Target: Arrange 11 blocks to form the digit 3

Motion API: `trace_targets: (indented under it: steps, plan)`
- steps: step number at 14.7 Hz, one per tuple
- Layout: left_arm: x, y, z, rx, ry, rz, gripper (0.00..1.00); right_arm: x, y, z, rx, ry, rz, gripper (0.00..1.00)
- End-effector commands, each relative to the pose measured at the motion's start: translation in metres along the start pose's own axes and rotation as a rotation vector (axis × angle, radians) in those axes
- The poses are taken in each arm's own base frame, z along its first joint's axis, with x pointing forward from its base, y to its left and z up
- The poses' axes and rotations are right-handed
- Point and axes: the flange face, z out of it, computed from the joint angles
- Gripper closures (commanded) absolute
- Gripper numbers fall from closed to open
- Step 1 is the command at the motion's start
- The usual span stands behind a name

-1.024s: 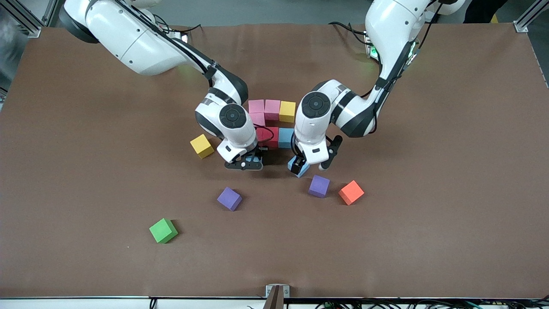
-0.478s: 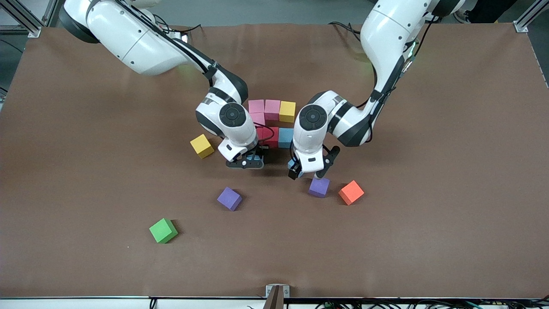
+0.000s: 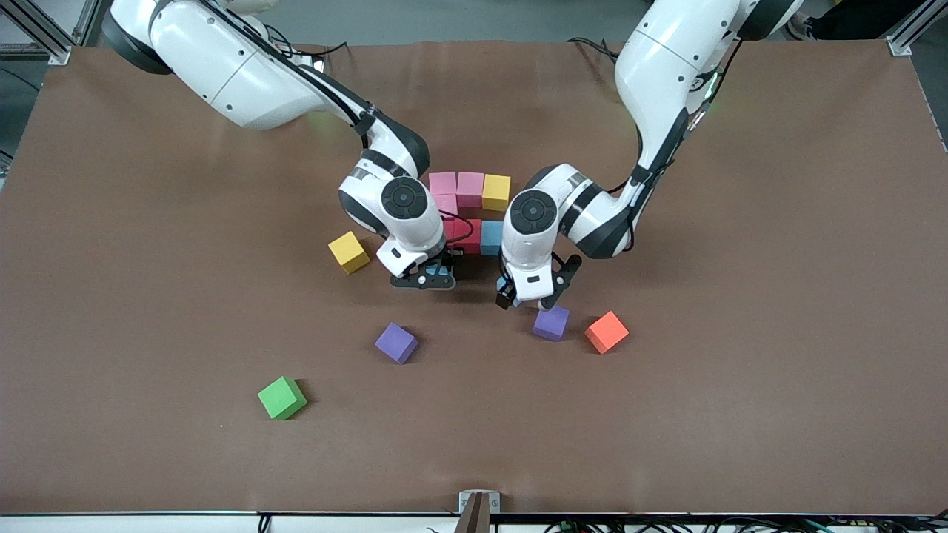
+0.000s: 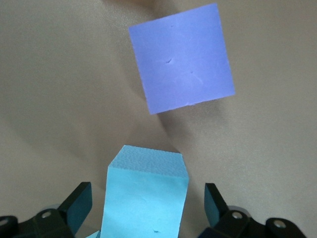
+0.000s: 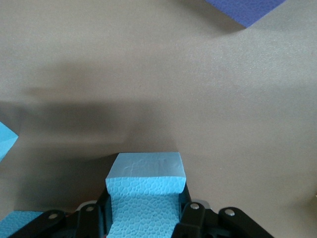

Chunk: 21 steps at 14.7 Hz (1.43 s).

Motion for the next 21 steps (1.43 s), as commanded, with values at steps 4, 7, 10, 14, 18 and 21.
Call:
trace_targets:
  steps: [4,7,10,14,18,21]
  plan:
    - [0.002,0.007,0.001,-0.026,-0.014,-0.001,0.00,-0.008,-0.002,-0.001,-0.009,0.000,0.006,1.00]
    - [0.002,0.008,0.005,-0.038,-0.027,-0.018,0.00,-0.013,-0.009,-0.001,-0.007,0.005,-0.005,1.00]
    - [0.002,0.008,0.009,-0.039,-0.034,-0.016,0.00,-0.014,-0.014,-0.002,-0.004,0.008,-0.010,1.00]
    - [0.002,0.009,0.012,-0.054,-0.037,-0.018,0.00,-0.014,-0.013,-0.001,-0.005,0.008,-0.011,1.00]
    - [0.002,0.009,0.015,-0.050,-0.037,-0.018,0.45,-0.012,-0.011,0.001,-0.013,0.012,-0.032,1.00]
    - [0.001,0.010,0.011,-0.056,-0.038,-0.025,0.70,-0.006,-0.004,0.004,-0.024,0.014,-0.059,1.00]
